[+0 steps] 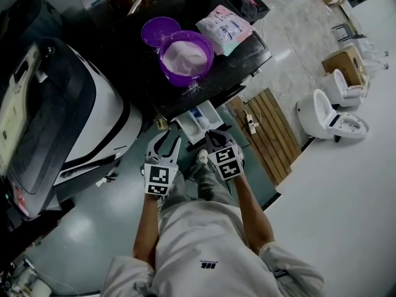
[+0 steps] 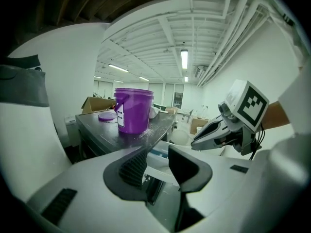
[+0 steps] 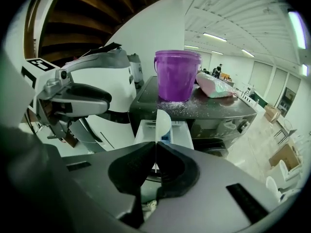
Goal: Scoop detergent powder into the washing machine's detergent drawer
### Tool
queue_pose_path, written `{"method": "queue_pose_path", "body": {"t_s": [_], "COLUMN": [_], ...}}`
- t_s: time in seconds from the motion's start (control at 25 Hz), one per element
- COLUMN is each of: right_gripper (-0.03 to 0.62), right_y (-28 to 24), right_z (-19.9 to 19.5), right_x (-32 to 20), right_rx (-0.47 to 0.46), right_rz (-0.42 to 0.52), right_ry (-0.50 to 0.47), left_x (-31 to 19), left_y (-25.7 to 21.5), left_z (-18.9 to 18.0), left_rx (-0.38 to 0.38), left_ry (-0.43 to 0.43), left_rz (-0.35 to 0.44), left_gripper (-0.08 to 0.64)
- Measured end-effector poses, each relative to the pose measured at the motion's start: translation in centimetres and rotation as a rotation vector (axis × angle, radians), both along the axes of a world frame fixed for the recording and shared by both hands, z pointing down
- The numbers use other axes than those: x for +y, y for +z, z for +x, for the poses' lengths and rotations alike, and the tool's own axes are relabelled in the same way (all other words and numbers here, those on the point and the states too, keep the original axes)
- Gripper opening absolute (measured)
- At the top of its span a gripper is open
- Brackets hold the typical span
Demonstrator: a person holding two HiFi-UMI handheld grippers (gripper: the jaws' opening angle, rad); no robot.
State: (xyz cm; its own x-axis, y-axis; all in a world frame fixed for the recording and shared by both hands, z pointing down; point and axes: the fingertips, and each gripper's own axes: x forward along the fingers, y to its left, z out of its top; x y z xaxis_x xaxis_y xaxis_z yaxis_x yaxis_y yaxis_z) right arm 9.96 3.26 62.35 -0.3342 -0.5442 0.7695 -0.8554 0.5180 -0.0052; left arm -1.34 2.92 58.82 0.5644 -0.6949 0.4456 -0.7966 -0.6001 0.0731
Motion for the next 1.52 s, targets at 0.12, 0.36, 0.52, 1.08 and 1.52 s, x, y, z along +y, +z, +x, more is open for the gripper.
{"method": "queue_pose_path", "body": {"t_s": [0.12, 0.36, 0.52, 1.08, 1.52], "right_gripper": [0.009, 0.009, 0.009, 0.009, 0.009], "right_y": [-1.4, -5.0, -6.8, -9.0, -9.6], "right_z": [0.5, 0.7, 0.6, 0.0, -0.6], "right_x": [-0.1, 0.0, 0.5, 1.5, 1.3], "right_rx": [-0.007, -0.015, -0.034, -0.041, -0.038], "right_rz": [0.047, 0.132, 0.171, 0.215, 0.236], "right_ry": [0.009, 0.014, 0.014, 0.024, 0.030], "left_x": [0.0, 0.1, 0.4, 1.5, 1.5], "left_y": [-0.9, -3.2, -4.6, -6.5, -6.7], "left_z": [0.1, 0.2, 0.0, -0.5, -1.6], "left_rx": [0.009, 0.017, 0.023, 0.032, 0.035], "left_ry": [0.011, 0.036, 0.041, 0.061, 0.049], "left_rz": [0.018, 0.063, 0.090, 0.121, 0.128], "left_gripper": [0.150, 0.150, 0.150, 0.150, 0.149]}}
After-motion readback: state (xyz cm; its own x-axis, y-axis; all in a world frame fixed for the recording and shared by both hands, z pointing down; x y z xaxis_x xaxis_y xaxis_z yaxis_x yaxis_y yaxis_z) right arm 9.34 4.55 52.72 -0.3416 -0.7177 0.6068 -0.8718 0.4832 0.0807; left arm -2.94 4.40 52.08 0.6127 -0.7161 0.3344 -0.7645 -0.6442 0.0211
